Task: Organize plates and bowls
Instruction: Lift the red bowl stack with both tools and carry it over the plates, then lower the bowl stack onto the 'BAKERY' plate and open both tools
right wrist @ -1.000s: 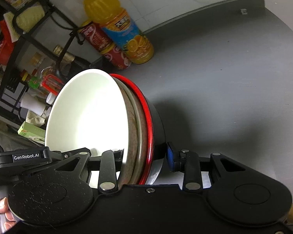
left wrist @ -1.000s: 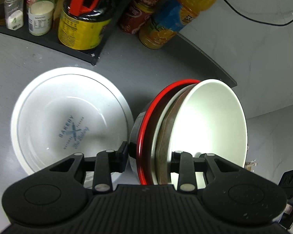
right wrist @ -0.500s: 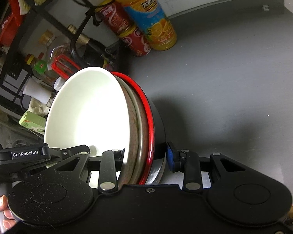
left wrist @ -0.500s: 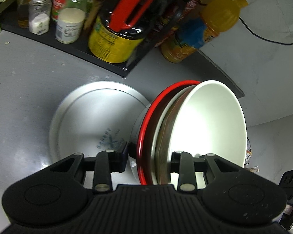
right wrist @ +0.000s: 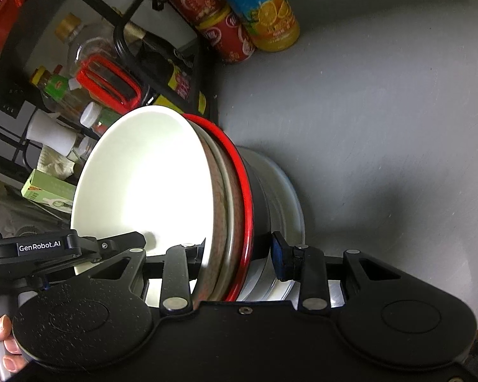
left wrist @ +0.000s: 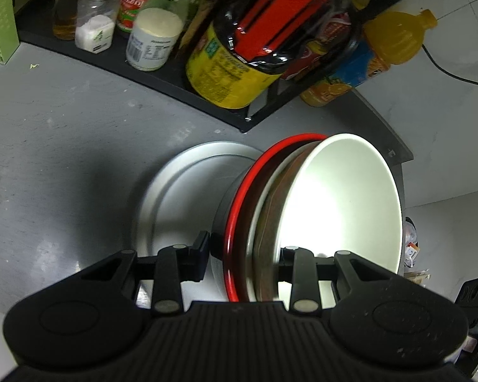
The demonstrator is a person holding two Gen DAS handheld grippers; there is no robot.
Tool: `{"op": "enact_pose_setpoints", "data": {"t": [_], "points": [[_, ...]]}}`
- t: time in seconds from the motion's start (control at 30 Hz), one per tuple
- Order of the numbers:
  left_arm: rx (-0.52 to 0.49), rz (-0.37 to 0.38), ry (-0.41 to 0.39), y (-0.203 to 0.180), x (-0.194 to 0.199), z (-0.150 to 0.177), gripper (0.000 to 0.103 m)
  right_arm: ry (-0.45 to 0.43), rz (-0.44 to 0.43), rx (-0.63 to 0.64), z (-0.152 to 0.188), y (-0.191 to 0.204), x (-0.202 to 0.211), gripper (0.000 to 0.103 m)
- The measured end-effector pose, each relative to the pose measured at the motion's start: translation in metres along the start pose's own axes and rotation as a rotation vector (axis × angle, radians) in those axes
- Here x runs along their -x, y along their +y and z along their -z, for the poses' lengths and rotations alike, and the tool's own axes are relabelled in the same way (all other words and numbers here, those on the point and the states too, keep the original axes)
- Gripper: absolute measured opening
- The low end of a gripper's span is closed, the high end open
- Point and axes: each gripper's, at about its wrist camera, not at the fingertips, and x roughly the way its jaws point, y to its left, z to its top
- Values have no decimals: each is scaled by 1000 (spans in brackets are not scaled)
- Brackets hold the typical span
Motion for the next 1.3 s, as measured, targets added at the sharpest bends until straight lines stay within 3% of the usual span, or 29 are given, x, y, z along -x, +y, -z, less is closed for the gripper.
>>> {"op": "enact_pose_setpoints", "data": {"t": [0.53,0.8,0.97,1.1,1.3], "points": [[-16,-1,58,27,-14,-7,32,5,18,-63,18,-1,-17,33],[-48,-9,40,28,-16,-9,34,-20,-4,-99,19,-2,-22,34],[-60,-24,43,27,-13,-10,34,-30,-43,-121,21,-5,-21,44],[-77,-28,9,25,-8,-7,34,-66,-31,-95,21,0,-12,44],[-142,-74,-30,17,2,-8,42,-133,36,-52,24,5,13,66]]}}
